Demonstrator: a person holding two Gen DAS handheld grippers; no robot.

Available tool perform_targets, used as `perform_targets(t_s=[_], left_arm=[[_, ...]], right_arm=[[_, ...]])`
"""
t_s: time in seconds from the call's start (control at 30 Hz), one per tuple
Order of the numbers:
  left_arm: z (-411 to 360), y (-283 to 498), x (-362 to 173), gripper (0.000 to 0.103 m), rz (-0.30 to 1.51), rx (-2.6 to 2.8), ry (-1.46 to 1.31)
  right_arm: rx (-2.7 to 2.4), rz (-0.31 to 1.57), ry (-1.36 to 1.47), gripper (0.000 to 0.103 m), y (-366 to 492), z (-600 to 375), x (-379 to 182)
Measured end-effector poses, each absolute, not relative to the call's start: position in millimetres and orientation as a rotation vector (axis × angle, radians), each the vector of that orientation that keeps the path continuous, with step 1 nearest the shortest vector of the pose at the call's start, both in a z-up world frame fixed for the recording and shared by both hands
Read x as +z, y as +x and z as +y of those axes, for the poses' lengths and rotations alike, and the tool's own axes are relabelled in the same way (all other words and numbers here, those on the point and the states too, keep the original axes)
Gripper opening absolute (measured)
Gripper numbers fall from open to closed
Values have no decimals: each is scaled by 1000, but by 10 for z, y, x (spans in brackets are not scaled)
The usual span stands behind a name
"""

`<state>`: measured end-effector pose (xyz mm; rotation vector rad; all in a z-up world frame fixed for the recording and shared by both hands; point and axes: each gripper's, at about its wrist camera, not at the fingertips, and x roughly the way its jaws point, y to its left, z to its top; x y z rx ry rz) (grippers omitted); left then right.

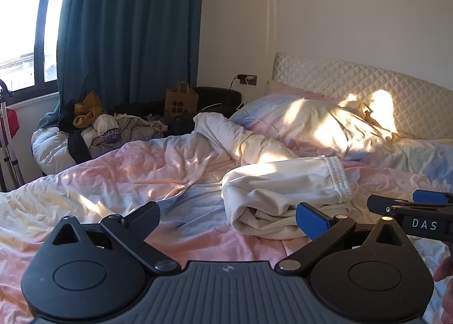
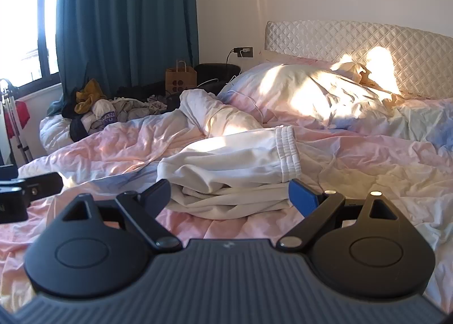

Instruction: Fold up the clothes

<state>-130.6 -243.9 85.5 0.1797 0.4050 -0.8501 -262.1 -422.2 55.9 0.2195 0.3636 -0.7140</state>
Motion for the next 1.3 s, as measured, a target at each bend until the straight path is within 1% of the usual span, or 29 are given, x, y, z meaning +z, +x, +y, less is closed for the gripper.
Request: perform_targets(t_s=[0.53, 0.7, 0.87, 1.3], left_arm=[[-2462, -1241, 777, 103, 428, -846, 191], [-2507, -1051, 595, 103, 506, -817, 199], [-2545, -928, 475, 103, 546, -796, 210], [-2590, -912, 428, 103, 547, -782, 210]], right_arm=[[-725, 385, 220, 92, -2565, -4252, 525], [-739, 428, 226, 92, -2429, -4321, 471], [-744, 463, 254, 92, -2326, -4363, 333], [-749, 486, 258, 92, -2255, -4382, 223]])
